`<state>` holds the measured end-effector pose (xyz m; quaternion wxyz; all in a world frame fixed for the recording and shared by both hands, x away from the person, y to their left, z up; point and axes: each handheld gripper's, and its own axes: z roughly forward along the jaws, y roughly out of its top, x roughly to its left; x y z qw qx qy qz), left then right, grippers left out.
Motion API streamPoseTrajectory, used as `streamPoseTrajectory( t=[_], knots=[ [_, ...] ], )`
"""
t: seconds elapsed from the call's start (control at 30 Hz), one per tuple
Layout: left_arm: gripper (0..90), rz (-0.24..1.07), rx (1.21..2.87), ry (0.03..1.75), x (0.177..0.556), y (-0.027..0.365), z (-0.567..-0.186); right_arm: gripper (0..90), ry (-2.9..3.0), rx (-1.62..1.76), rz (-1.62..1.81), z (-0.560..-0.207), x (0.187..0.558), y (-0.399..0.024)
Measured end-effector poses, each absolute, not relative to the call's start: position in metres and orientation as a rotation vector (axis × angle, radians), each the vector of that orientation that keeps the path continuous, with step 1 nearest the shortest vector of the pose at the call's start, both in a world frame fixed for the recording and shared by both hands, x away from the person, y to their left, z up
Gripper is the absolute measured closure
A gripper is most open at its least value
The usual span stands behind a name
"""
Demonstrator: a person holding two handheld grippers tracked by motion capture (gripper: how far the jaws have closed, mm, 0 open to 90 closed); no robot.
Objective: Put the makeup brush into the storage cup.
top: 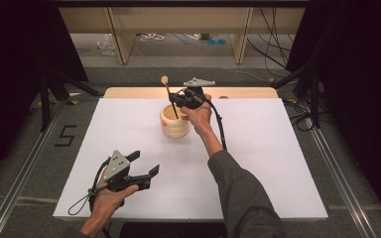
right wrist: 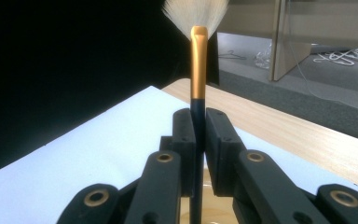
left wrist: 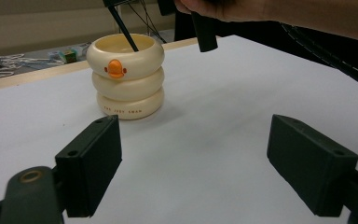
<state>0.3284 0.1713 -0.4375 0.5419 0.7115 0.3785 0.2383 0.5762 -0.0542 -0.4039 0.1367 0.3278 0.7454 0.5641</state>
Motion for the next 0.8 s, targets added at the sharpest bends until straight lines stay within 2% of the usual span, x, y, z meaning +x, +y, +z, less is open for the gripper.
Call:
streamPoseTrajectory(
  t=[0.8],
  knots=[
    [17.3,0.569,1.698,0.896,0.329,0.171,-0.438,83.4,2.170,0.965,1.616,-0.421,0.574,-0.056]
  ],
)
